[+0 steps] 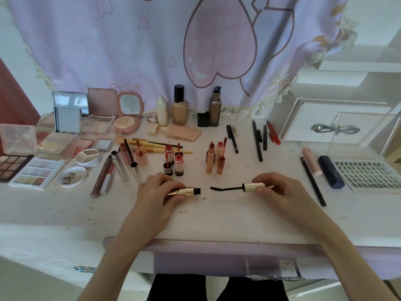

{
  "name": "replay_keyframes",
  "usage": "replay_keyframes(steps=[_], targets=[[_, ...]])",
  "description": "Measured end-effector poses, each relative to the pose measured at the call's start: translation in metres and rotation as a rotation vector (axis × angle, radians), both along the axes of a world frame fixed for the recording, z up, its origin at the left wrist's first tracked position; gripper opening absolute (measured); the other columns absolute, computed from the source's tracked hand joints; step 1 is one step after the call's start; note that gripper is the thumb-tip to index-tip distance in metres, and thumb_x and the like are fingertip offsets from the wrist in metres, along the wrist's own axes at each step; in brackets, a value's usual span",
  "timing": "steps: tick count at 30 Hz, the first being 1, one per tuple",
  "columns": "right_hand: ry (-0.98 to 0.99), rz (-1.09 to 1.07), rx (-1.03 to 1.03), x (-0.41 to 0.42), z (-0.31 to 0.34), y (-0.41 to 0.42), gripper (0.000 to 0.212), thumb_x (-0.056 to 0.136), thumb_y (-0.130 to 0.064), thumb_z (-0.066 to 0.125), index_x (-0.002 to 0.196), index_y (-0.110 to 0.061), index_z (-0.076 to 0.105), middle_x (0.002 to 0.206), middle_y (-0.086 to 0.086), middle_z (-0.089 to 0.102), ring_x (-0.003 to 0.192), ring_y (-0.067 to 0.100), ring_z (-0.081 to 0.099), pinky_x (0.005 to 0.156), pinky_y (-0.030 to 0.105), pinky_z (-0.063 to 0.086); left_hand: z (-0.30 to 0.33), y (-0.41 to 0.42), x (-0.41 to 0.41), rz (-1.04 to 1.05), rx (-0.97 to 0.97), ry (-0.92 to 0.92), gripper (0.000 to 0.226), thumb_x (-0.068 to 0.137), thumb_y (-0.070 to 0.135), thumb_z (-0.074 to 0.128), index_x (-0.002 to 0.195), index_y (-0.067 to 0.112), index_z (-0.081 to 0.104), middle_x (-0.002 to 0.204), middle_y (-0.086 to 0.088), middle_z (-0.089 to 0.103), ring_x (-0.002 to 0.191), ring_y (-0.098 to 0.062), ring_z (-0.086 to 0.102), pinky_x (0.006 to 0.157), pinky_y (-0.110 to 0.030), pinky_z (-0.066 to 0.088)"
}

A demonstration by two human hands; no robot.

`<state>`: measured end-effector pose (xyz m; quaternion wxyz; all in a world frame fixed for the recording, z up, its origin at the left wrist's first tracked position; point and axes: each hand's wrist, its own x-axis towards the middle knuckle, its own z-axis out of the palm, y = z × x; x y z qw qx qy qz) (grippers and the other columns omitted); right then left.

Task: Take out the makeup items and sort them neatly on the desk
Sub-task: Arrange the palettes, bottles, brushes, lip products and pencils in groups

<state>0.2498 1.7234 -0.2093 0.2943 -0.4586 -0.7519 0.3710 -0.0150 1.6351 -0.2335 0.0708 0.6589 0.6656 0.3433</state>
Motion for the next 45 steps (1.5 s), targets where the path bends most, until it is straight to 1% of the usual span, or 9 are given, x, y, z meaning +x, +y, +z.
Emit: replay_keyframes(steps=[3, 7, 12, 19, 25, 28, 33, 41, 45], targets=[[0.036, -0.041, 0.004, -0.006, -0.004, 0.0, 0.019, 0.086, -0.011, 0.063, 0.088, -0.03, 0.065, 0.079, -0.007, 0.061, 0.057, -0.005, 0.049, 0.054, 0.006, 0.037, 0.0, -0.002, 0.0, -0.004, -0.007, 0.009, 0.022, 0.081, 0.01, 0.068, 0.102, 0.014, 0.07, 0.094, 0.007, 0.05, 0.09, -0.01, 0.039, 0.083, -0.027, 0.023], [0.015, -0.028, 0.039, -0.018, -0.006, 0.0, 0.014, 0.086, -0.013, 0.064, 0.091, -0.026, 0.065, 0.076, -0.008, 0.059, 0.052, -0.005, 0.046, 0.051, 0.006, 0.036, 0.001, -0.004, -0.001, -0.036, -0.011, 0.026, 0.023, 0.082, 0.01, 0.067, 0.105, 0.016, 0.069, 0.096, 0.01, 0.048, 0.092, -0.009, 0.037, 0.083, -0.021, 0.02], [-0.005, 0.026, 0.085, -0.042, -0.01, 0.0, 0.014, 0.086, -0.013, 0.064, 0.094, -0.025, 0.064, 0.082, -0.016, 0.06, 0.07, -0.01, 0.051, 0.066, 0.004, 0.036, 0.002, -0.007, 0.0, -0.083, -0.016, 0.008, 0.027, 0.083, 0.007, 0.065, 0.109, 0.014, 0.067, 0.097, 0.012, 0.045, 0.094, -0.011, 0.039, 0.084, -0.01, 0.027], [-0.004, 0.044, 0.115, -0.062, -0.015, 0.0, 0.018, 0.082, -0.015, 0.067, 0.091, -0.03, 0.063, 0.086, -0.015, 0.062, 0.08, -0.003, 0.054, 0.07, 0.002, 0.035, 0.0, -0.007, 0.001, -0.064, 0.06, 0.071, 0.025, 0.072, 0.01, 0.077, 0.095, 0.016, 0.071, 0.094, 0.007, 0.06, 0.096, -0.007, 0.039, 0.083, -0.032, 0.025], [-0.07, 0.101, 0.139, -0.081, -0.014, -0.001, 0.017, 0.082, -0.018, 0.067, 0.096, -0.026, 0.067, 0.088, -0.018, 0.061, 0.089, -0.001, 0.054, 0.076, 0.003, 0.037, 0.0, -0.006, 0.004, -0.024, 0.115, 0.189, 0.025, 0.066, 0.017, 0.082, 0.089, 0.02, 0.072, 0.09, 0.001, 0.061, 0.092, -0.015, 0.04, 0.075, -0.037, 0.031], [-0.119, 0.104, 0.194, -0.084, -0.014, -0.003, 0.017, 0.082, -0.017, 0.068, 0.097, -0.024, 0.067, 0.081, -0.026, 0.052, 0.083, -0.004, 0.048, 0.074, -0.001, 0.032, 0.001, -0.003, 0.006, -0.01, 0.117, 0.207, 0.026, 0.064, 0.018, 0.083, 0.088, 0.021, 0.072, 0.088, 0.001, 0.06, 0.09, -0.014, 0.039, 0.075, -0.036, 0.03], [-0.158, 0.12, 0.26, -0.084, -0.014, -0.002, 0.017, 0.082, -0.016, 0.069, 0.098, -0.018, 0.067, 0.086, -0.013, 0.056, 0.082, 0.004, 0.05, 0.074, 0.002, 0.033, 0.002, 0.0, 0.007, -0.027, 0.113, 0.206, 0.027, 0.064, 0.018, 0.083, 0.087, 0.019, 0.07, 0.09, 0.003, 0.063, 0.09, -0.012, 0.04, 0.075, -0.028, 0.023], [-0.149, 0.144, 0.278, -0.08, -0.015, -0.002, 0.022, 0.082, -0.01, 0.067, 0.104, -0.015, 0.067, 0.091, -0.011, 0.056, 0.082, 0.003, 0.051, 0.075, 0.0, 0.033, 0.003, 0.001, 0.008, -0.007, 0.11, 0.214, 0.025, 0.065, 0.018, 0.082, 0.086, 0.017, 0.07, 0.09, 0.003, 0.063, 0.09, -0.014, 0.041, 0.074, -0.027, 0.021], [-0.135, 0.154, 0.27, -0.078, -0.015, -0.002, 0.024, 0.083, -0.01, 0.066, 0.106, -0.015, 0.066, 0.096, -0.005, 0.061, 0.086, 0.005, 0.054, 0.079, 0.005, 0.036, 0.003, 0.002, 0.01, -0.003, 0.106, 0.232, 0.026, 0.066, 0.017, 0.082, 0.089, 0.017, 0.07, 0.092, 0.003, 0.064, 0.091, -0.014, 0.041, 0.075, -0.027, 0.02]])
